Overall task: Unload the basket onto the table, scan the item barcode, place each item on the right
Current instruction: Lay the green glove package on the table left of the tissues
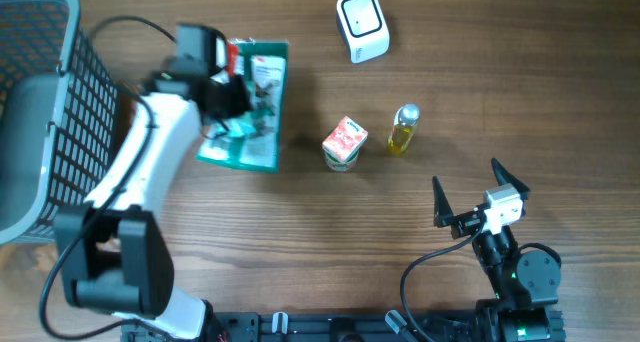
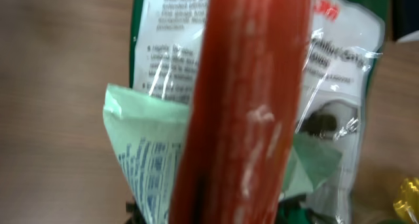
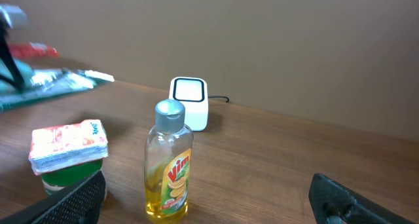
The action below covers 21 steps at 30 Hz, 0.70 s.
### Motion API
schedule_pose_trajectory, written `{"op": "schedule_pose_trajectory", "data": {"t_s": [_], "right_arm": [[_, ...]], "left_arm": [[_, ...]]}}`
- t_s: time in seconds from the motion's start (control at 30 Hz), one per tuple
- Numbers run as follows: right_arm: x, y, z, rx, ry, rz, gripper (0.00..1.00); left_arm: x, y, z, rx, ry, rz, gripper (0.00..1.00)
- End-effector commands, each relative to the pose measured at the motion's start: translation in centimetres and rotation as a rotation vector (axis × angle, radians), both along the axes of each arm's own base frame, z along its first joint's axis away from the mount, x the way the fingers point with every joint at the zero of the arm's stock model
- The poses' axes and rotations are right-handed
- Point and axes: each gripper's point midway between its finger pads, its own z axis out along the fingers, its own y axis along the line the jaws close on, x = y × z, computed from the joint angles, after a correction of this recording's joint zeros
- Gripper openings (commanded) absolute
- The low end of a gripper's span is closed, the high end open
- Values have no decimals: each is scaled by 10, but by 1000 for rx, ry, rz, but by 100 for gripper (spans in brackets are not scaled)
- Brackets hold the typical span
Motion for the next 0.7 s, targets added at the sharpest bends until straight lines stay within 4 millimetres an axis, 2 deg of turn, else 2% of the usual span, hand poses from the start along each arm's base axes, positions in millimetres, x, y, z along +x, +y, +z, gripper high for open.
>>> {"op": "schedule_pose_trajectory", "data": {"t_s": [0.0,0.1,0.2,0.3,0.33,0.43,0.57,0.67], "right_arm": [[0,-1,1,5,-5,-3,100],[0,-1,1,5,-5,-3,100],[0,-1,1,5,-5,-3,100],[0,-1,1,4,-5,-3,100],[0,-1,1,5,-5,-3,100],[0,-1,1,5,-5,-3,100],[0,-1,1,4,-5,-3,100],[0,-1,1,5,-5,-3,100]], "left_arm": [[-1,-22,-29,51,-74,10,4],[-7,-40,-50,45,-119,-34,4],[-14,-38,-62,47,-109,-35,15],[-17,-38,-67,55,-92,-42,12],[-17,-38,-69,56,-88,-42,18],[-17,-38,-73,57,-82,-43,75],[-15,-39,-68,52,-95,-47,100],[-8,-41,-36,33,-174,-44,100]]}}
